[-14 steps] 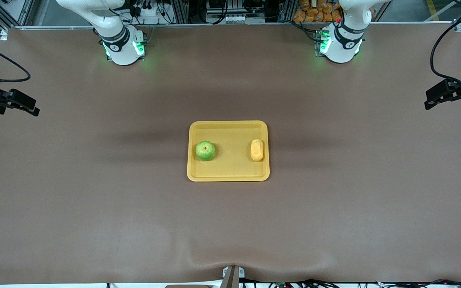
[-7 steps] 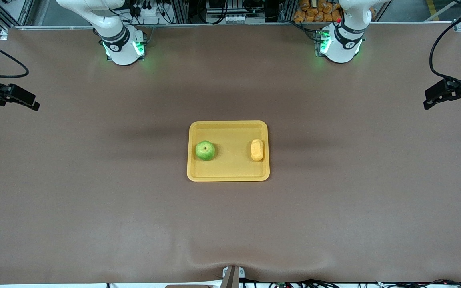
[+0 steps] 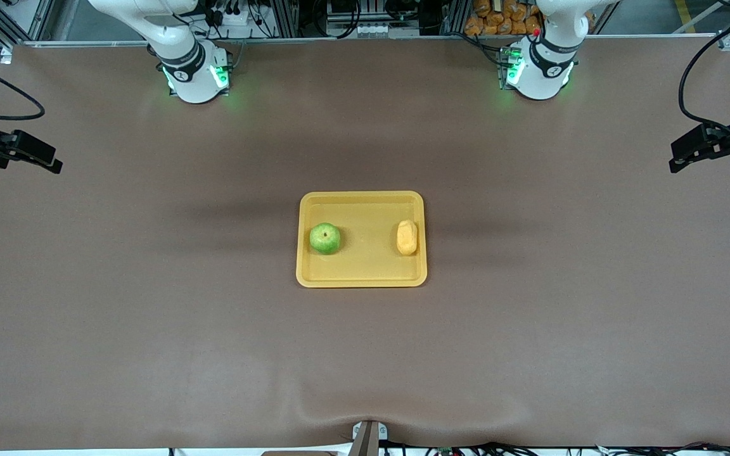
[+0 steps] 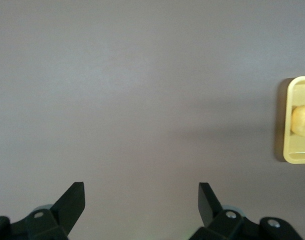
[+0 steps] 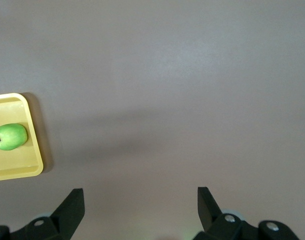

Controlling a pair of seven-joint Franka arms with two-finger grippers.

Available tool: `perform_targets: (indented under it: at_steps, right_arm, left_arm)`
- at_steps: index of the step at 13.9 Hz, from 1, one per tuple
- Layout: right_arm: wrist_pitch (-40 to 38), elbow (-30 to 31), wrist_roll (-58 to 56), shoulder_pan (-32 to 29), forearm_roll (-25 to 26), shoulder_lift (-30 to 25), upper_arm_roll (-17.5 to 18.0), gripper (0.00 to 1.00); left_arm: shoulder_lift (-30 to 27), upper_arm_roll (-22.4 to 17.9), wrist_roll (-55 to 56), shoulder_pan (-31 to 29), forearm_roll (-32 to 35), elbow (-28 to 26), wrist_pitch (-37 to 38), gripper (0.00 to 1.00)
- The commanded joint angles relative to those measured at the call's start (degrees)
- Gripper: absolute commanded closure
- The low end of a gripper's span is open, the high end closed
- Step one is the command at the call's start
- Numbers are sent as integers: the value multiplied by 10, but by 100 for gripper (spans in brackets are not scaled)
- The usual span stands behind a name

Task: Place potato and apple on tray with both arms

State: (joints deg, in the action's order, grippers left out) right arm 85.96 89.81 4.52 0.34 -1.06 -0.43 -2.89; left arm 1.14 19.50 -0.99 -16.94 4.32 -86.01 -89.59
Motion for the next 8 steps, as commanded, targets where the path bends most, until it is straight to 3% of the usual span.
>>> perform_targets:
  at_steps: [1, 8]
  right_arm:
    - [-3, -13, -7, -3, -9, 5, -2, 0]
    - [-4, -31, -4, -2, -8, 10, -1, 0]
  left_arm:
    - [-9, 3, -2, -2, -23, 2, 8, 0]
    - [-5, 3, -1, 1, -21, 3, 8, 0]
